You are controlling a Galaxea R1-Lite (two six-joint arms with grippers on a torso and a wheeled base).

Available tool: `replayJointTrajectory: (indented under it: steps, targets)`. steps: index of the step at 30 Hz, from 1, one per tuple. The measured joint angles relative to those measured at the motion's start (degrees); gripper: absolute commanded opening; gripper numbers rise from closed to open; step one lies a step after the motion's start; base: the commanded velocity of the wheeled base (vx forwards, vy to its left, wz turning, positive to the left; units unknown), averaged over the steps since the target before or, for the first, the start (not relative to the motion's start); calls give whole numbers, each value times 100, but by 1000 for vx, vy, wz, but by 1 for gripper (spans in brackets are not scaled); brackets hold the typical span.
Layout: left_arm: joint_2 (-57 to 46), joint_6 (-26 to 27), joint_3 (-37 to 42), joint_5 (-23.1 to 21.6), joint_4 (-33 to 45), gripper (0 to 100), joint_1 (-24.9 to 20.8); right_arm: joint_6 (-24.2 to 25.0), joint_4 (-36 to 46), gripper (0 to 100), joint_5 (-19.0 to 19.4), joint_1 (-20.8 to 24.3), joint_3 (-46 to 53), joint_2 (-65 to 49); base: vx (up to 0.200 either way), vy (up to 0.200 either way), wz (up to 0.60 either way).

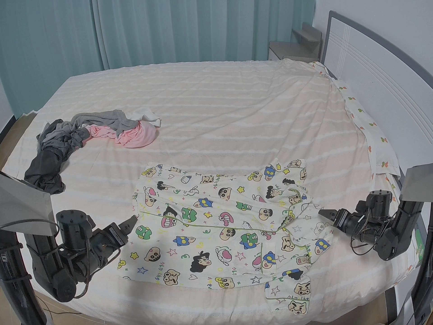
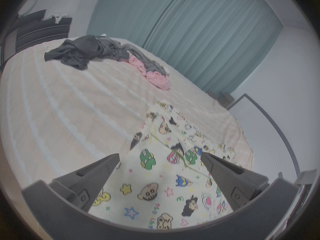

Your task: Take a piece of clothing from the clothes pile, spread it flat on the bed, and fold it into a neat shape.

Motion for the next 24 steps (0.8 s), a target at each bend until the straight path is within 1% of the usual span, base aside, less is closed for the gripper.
replayJointTrajectory:
  steps: [4,6,9,14,17,24]
  targets:
    - [215,343,152,0,0,100,-89,4,-7,100,49,0,149,-122,0,0,0]
    - [416,641,345,-9,0,100,-133,4,-5,100,93,-22,228,-183,0,0,0]
    - [664,780,447,-11,0,100,-144,2,-9,100,111,-33,283,-216,0,0,0]
    - [1061,859,428,6,0,100,-157,-7,-85,100,150,-44,410,-229,0,0,0]
    - [1215,857,349,9,0,100,-166,-7,-222,100,238,-33,501,-218,0,0,0]
    - [1538,859,172,22,0,100,-235,-24,-411,100,265,-9,557,-146,0,0,0]
